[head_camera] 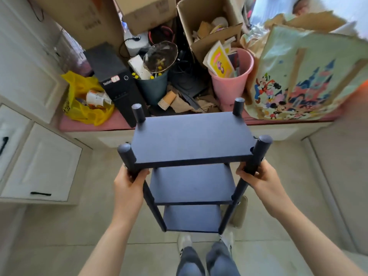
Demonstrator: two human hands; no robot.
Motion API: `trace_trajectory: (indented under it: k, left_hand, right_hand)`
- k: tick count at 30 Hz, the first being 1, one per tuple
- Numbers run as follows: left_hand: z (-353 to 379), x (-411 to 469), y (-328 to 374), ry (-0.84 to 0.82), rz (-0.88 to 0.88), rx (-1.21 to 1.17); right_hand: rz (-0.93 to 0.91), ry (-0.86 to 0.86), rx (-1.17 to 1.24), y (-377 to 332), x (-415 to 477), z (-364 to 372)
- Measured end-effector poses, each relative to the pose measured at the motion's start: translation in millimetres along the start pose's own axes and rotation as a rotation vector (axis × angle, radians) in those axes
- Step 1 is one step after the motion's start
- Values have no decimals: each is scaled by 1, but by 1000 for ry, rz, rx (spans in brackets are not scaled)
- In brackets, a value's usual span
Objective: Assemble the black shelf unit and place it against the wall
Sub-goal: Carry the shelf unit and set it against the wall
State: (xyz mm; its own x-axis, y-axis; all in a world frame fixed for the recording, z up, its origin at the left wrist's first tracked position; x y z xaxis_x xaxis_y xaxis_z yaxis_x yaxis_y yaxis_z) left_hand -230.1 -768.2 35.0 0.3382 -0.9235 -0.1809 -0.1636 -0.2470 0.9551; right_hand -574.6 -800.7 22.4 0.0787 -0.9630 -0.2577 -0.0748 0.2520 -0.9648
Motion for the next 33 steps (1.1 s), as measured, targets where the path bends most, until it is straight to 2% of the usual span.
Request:
trace_trajectory:
  k: [8, 15, 19, 27, 33]
  left_hand:
    - [1, -17, 24, -125, 13, -63]
    - [53, -18, 56, -297, 78, -50]
    - [102, -27, 69, -392, 86, -44]
    - [234, -68, 91, -540, 112, 11]
    - [347, -109, 105, -556, 119, 62]
  right_hand:
    - [-14, 212, 8, -9, -61, -9]
    - [13, 404, -7, -6, -97, -56]
    - [50, 514, -6, 3, -122, -100]
    - [62, 632, 72, 26, -170, -213]
    - [89, 682, 78, 49, -206, -325]
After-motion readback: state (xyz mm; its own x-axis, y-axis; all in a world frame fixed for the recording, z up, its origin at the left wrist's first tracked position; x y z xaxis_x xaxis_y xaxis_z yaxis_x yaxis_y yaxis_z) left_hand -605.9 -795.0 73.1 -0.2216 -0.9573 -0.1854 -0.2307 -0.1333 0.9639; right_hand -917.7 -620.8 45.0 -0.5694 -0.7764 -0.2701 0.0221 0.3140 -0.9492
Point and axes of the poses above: each hand's wrist, its own x-axis towards the middle knuckle, its own z-axis out of the palm, y = z × x, the point moved 8 cm from there along x, towards the middle knuckle, and after that the axes turned 6 degrees about -y, right-handed, at the moved point
